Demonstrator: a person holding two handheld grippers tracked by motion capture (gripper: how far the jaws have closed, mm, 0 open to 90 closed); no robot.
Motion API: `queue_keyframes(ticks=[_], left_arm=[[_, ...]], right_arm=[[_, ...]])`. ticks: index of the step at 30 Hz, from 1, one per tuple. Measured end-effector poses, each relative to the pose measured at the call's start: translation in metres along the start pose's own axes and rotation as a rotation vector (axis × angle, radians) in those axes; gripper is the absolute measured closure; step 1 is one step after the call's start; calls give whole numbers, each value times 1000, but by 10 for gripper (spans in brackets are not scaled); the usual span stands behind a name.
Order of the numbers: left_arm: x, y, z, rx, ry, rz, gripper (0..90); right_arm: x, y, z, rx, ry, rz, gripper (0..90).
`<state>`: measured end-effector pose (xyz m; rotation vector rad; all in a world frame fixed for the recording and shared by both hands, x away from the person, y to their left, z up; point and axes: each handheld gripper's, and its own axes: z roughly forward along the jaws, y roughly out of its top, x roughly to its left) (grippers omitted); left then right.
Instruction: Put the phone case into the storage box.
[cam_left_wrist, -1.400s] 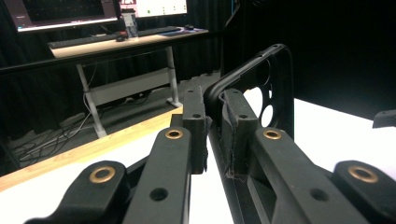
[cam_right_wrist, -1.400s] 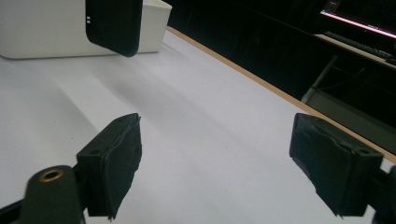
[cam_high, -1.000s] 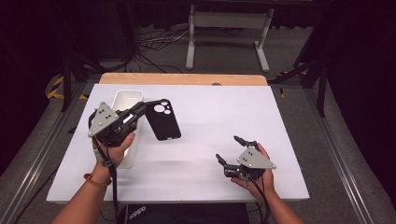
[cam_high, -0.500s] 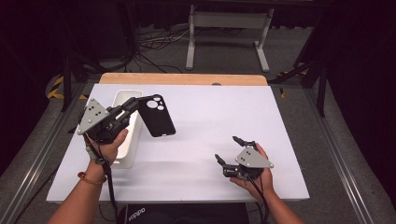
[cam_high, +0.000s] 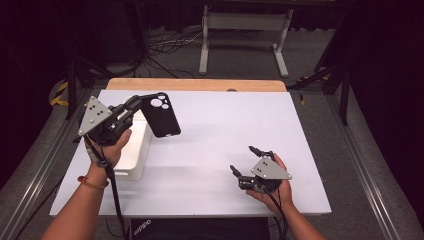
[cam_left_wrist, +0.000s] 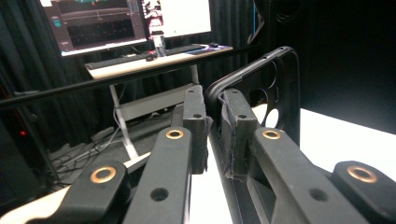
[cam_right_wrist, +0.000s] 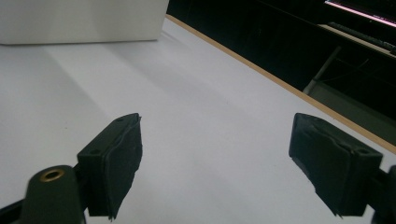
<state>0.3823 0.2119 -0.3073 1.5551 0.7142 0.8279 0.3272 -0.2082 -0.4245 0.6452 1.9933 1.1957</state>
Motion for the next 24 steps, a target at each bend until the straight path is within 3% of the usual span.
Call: queue_keyframes(ticks=[3, 10, 16, 20, 22, 24], left_arm=[[6, 3, 0, 6, 8, 30, 820], [17, 10, -3, 11, 18, 47, 821], [36, 11, -2, 14, 51, 80, 821], [43, 9, 2, 22, 66, 88, 821], [53, 5, 4, 32, 83, 89, 821], [59, 3, 5, 37, 91, 70, 821]], right_arm=[[-1, -1, 0, 4, 2, -3, 185], [-3, -3, 1, 12, 3, 5, 188], [-5, -4, -1, 14, -2, 13, 188], [-5, -3, 0, 15, -3, 14, 188], [-5, -4, 1, 17, -1, 14, 188], [-4, -4, 1, 20, -1, 12, 188]])
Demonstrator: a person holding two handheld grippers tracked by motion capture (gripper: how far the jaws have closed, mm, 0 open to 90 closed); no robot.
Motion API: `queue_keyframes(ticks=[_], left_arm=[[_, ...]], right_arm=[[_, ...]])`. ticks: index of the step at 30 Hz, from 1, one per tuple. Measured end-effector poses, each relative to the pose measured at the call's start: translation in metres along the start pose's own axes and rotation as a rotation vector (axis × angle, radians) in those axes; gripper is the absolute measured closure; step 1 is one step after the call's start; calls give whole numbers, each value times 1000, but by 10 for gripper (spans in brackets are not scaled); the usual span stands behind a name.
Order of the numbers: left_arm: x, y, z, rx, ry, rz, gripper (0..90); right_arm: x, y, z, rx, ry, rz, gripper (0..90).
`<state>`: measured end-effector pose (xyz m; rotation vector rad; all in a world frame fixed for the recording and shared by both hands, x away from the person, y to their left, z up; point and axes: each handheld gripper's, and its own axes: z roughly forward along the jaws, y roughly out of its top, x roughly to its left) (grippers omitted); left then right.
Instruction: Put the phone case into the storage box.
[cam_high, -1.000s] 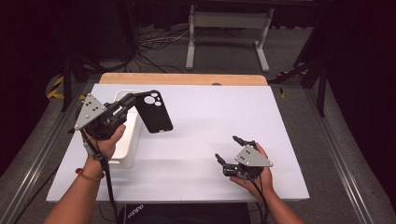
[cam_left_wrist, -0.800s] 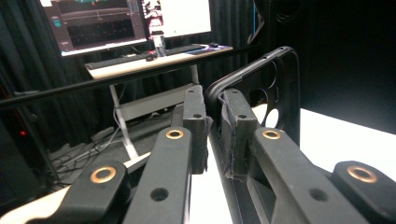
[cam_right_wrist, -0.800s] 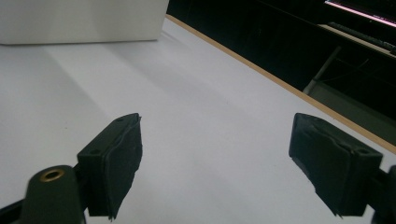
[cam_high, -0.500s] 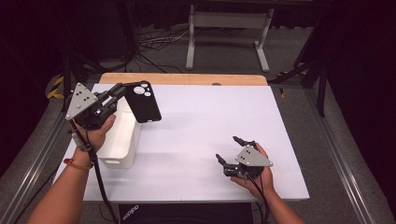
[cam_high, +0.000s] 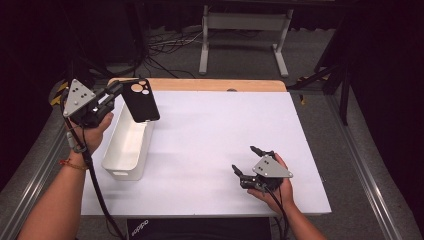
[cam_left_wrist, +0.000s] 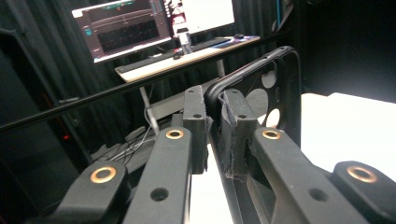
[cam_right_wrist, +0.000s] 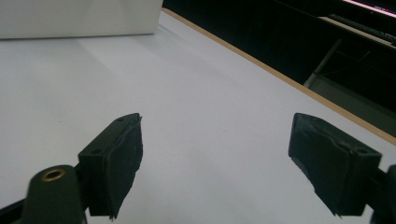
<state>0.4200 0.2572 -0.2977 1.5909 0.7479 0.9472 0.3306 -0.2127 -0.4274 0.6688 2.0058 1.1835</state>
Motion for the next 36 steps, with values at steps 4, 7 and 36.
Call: queue_keyframes(ticks=[4, 7, 36], left_arm=[[7, -2, 3, 6, 11, 3, 821], [12, -4, 8, 10, 14, 9, 821], [45, -35, 58, 103, 38, 42, 822]], right_arm=[[-2, 1, 1, 1, 43, 61, 189], [-3, 2, 1, -10, 60, 98, 190], [3, -3, 7, 64, -14, 9, 189]])
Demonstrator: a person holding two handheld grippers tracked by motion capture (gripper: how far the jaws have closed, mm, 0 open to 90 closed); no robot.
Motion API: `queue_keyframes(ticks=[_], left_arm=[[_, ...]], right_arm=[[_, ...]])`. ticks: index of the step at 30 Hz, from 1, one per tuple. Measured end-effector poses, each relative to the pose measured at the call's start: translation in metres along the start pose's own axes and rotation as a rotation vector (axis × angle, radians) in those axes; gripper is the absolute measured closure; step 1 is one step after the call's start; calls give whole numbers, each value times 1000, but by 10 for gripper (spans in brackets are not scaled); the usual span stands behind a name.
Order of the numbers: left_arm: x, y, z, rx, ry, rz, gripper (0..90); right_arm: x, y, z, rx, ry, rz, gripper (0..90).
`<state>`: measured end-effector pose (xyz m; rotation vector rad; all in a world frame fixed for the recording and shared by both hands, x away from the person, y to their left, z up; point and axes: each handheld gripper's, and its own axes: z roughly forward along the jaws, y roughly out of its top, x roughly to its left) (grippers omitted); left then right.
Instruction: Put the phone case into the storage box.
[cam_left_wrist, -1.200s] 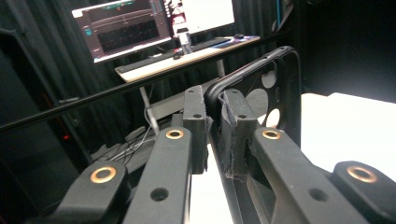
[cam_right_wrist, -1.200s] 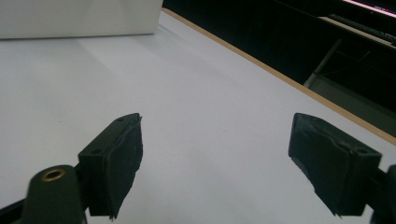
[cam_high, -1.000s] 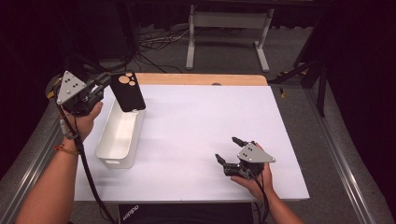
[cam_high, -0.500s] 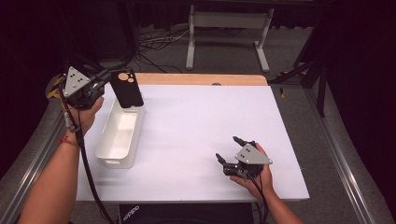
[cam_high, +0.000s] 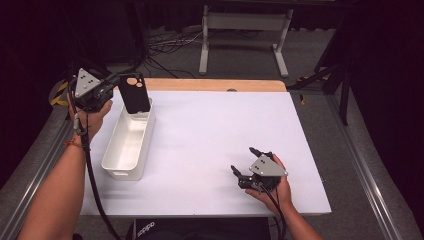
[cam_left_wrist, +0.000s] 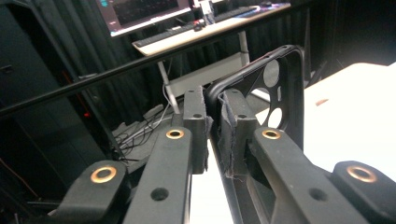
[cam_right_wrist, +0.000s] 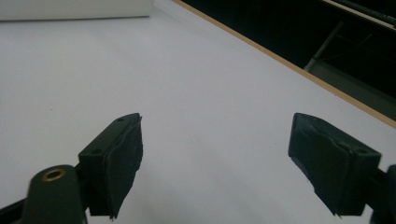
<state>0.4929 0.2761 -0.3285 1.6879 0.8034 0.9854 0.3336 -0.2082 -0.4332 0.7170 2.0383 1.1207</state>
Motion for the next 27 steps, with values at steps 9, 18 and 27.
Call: queue_keyframes(ticks=[9, 18, 27], left_arm=[[8, -22, 22, 40, -32, -8, 822], [10, -45, 38, 62, -26, -6, 822], [12, -54, 42, 60, -49, -49, 798]], right_arm=[[-3, -3, -1, 14, 11, 48, 189], [-1, -3, 0, 32, -3, 39, 191], [-3, -7, 3, 53, 1, 47, 192]])
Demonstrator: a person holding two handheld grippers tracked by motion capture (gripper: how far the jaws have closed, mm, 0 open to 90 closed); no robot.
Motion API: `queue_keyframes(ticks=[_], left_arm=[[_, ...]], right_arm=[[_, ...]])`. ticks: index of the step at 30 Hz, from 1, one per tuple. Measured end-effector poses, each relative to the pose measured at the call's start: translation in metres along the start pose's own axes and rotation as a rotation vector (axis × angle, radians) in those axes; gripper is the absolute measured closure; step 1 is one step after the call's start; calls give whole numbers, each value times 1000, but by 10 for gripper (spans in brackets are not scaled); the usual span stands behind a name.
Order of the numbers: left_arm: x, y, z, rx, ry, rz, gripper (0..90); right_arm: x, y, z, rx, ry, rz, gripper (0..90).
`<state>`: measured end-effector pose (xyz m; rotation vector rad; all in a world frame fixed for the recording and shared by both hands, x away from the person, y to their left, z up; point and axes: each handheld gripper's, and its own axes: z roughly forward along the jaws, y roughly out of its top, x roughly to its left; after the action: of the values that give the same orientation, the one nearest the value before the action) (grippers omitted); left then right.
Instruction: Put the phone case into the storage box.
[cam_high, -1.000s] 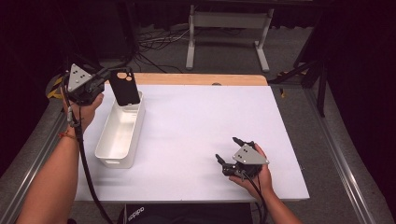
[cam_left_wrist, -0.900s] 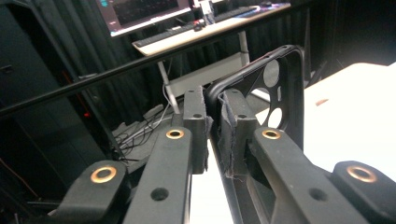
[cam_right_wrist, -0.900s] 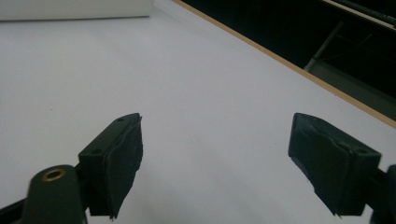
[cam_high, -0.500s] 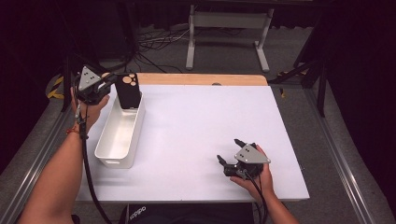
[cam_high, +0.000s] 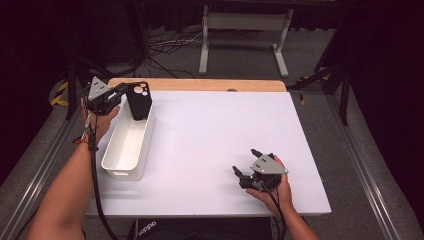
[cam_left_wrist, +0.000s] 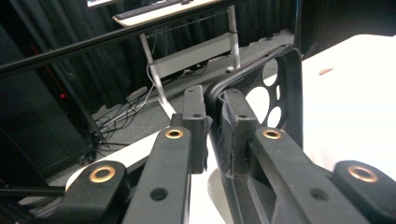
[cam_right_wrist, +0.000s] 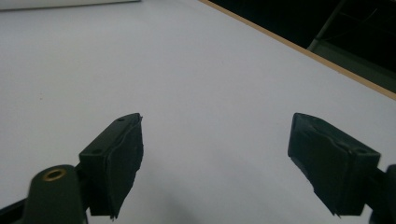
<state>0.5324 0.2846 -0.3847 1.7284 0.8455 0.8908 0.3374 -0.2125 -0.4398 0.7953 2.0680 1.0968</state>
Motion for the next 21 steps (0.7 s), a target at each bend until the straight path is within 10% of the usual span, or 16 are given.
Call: queue_keyframes(ticks=[7, 21], left_arm=[[-2, -7, 9, 114, -9, 32, 753], [2, -14, 7, 125, 6, -1, 731]], right_arm=[[2, 0, 1, 5, 16, -5, 192], [1, 0, -1, 3, 24, -6, 192]])
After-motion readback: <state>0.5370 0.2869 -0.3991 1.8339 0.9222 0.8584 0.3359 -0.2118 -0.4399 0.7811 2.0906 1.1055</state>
